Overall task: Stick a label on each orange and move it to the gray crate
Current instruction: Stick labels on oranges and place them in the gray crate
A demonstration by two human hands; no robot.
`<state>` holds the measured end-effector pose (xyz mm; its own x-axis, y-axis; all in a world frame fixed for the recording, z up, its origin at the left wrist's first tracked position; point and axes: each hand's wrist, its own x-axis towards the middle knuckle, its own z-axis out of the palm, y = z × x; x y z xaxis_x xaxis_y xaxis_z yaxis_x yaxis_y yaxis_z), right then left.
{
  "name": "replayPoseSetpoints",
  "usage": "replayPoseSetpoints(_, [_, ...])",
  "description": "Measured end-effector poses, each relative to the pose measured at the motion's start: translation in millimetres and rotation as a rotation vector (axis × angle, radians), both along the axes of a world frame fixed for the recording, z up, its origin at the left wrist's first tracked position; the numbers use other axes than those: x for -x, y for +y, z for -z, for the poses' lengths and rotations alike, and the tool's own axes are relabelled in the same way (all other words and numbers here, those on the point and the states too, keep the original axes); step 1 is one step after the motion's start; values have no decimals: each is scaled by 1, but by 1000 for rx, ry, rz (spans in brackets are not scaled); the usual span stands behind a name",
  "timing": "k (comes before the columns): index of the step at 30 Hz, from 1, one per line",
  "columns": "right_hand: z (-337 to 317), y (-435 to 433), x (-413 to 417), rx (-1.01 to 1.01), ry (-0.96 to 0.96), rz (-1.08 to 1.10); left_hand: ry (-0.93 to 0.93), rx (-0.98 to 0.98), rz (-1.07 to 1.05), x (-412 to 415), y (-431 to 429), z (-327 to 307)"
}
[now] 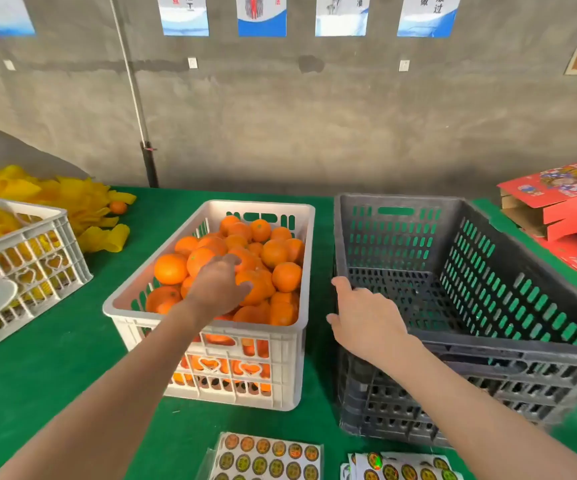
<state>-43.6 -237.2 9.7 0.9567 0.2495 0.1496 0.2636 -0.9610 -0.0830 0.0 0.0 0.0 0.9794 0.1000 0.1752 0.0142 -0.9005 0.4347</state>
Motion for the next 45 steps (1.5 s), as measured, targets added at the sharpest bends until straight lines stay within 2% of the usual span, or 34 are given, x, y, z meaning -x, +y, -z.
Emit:
replayPoseSetpoints(3, [-1, -1, -4, 18, -51, -59, 172, -323, -30, -27, -4, 8])
replayPoseSetpoints(5, [-1, -1, -6, -5, -65, -72, 247, -444, -57, -37, -11, 13])
replayPoseSetpoints(8, [1, -1, -11, -19, -88, -108, 240, -479, -84, -46, -18, 28])
replayPoseSetpoints(13, [2, 4, -21, -68, -101, -129, 120, -433, -132, -44, -18, 35])
replayPoseSetpoints(15, [3, 3, -21, -94, -105, -127, 45, -226, -152, -34, -20, 29])
replayPoseSetpoints(18, [1, 2, -16, -94, -106, -82, -151, 330, -130, -9, -32, 11])
replayPoseSetpoints(20, [0, 0, -10, -62, -223, -68, -216, 606, -63, 15, -43, -4])
replayPoseSetpoints(22, [3, -5, 7, -248, -432, -181, -208, 784, 51, 47, -53, -15])
replayPoseSetpoints(24, [17, -17, 33, -497, -541, -370, -177, 872, 179, 84, -63, -19])
replayPoseSetpoints(26, [46, -39, 59, -556, -433, -465, -142, 902, 254, 116, -72, -17])
replayPoseSetpoints(27, [64, -52, 69, -513, -277, -452, -122, 923, 275, 129, -77, -12])
replayPoseSetpoints(30, [120, -94, 78, -158, 340, -233, 9, 1094, 297, 156, -91, 17])
replayPoseSetpoints(32, [147, -110, 78, -13, 548, -60, 187, 1272, 232, 166, -102, 43])
replayPoseSetpoints(34, [161, -113, 77, 39, 657, 25, 372, 1463, 107, 172, -113, 69])
replayPoseSetpoints(37, [174, -106, 77, 72, 595, 35, 504, 1620, -141, 175, -131, 100])
replayPoseSetpoints(40, [179, -107, 81, -75, 460, 35, 531, 1751, -324, 175, -142, 126])
replayPoseSetpoints(42, [181, -113, 84, -227, 381, 28, 531, 1842, -370, 175, -144, 137])
replayPoseSetpoints(45, [177, -124, 88, -455, 336, -4, 610, 1965, -312, 175, -151, 145])
